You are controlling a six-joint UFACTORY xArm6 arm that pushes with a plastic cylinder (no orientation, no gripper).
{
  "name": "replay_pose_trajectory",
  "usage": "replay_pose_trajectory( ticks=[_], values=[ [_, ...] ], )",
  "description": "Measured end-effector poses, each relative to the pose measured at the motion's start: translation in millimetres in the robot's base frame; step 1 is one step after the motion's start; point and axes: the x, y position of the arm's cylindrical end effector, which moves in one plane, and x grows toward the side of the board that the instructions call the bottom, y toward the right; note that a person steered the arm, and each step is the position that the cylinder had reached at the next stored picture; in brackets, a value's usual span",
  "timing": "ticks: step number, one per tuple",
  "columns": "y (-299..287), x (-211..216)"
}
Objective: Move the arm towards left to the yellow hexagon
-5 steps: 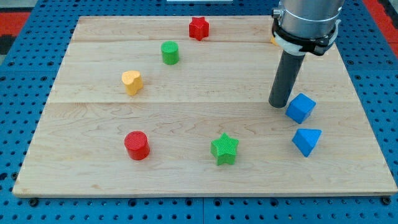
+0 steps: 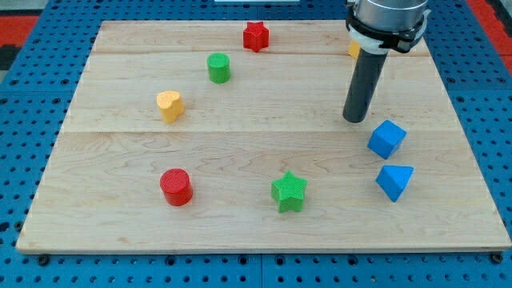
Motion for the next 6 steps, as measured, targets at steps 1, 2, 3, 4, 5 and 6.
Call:
replay_pose_trajectory(
  ticks=[1,2,3,4,5,6],
  values=[
    [0.0,-21.2],
    [0.0,-43.0],
    [0.0,-69.1],
    [-0.1,-120.5],
    [-0.1,-173.2],
    [-0.1,-218.1]
  ],
)
